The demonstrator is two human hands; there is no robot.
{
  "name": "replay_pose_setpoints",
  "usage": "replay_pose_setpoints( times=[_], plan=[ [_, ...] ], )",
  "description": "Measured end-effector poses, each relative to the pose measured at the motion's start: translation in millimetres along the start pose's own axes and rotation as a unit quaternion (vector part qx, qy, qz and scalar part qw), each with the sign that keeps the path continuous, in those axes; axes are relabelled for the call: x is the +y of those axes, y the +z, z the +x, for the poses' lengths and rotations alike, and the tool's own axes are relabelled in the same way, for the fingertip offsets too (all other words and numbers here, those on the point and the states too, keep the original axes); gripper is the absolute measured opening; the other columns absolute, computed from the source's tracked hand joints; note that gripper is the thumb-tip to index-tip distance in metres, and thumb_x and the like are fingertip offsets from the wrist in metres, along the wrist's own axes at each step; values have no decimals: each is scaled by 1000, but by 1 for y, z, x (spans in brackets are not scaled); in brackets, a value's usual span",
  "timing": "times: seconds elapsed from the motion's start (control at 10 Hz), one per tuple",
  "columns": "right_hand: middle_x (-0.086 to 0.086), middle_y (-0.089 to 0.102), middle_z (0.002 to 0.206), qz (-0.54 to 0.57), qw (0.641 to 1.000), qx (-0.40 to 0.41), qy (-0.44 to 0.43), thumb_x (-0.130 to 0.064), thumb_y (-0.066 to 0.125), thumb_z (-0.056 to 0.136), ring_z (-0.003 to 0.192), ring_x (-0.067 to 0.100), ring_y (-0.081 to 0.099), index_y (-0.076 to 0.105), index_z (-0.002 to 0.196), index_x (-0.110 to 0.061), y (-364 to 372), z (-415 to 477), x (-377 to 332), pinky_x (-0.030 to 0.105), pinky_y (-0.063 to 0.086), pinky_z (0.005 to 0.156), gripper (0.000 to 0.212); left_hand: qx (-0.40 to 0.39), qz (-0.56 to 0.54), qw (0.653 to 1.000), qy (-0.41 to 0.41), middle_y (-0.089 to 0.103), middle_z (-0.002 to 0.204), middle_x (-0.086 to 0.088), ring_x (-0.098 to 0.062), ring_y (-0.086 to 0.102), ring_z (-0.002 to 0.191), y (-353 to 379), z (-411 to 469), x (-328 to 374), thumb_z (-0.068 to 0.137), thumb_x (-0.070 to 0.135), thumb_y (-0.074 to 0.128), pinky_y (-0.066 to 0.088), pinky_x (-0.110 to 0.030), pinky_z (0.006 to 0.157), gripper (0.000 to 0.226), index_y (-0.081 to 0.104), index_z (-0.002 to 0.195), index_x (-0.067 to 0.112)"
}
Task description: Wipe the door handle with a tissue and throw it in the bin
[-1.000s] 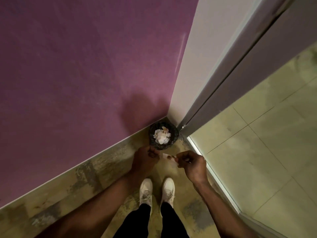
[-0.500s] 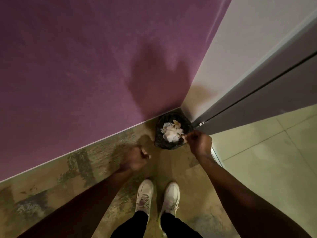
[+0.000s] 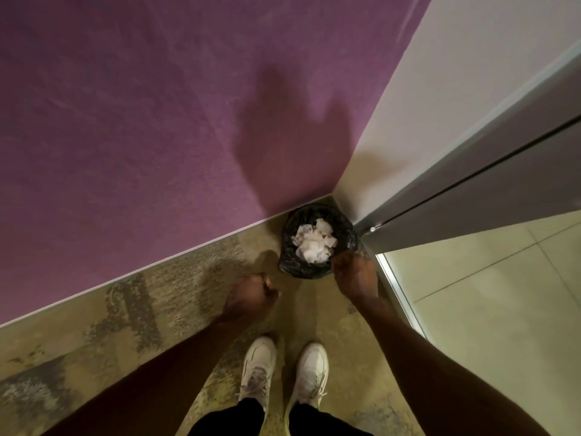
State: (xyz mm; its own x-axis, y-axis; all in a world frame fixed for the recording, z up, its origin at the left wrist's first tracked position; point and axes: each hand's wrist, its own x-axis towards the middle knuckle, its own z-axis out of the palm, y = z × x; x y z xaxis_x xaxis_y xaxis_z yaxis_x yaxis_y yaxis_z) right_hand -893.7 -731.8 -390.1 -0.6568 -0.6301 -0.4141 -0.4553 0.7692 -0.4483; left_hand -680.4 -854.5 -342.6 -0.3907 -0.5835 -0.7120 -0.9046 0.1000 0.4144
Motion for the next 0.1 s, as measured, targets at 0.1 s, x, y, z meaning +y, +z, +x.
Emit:
replay_pose_setpoints(
  times=[0.1],
  plan=[
    [18, 81, 98, 12, 1000, -11, 3, -20, 66, 97, 89, 39, 76, 77, 92, -10, -19, -37, -2, 39, 55, 69, 16, -4, -1, 1000, -2, 82, 103, -12, -33, 76, 102, -12, -25, 20, 99, 35, 75, 60, -42, 88, 23, 75, 101, 12]
  ],
)
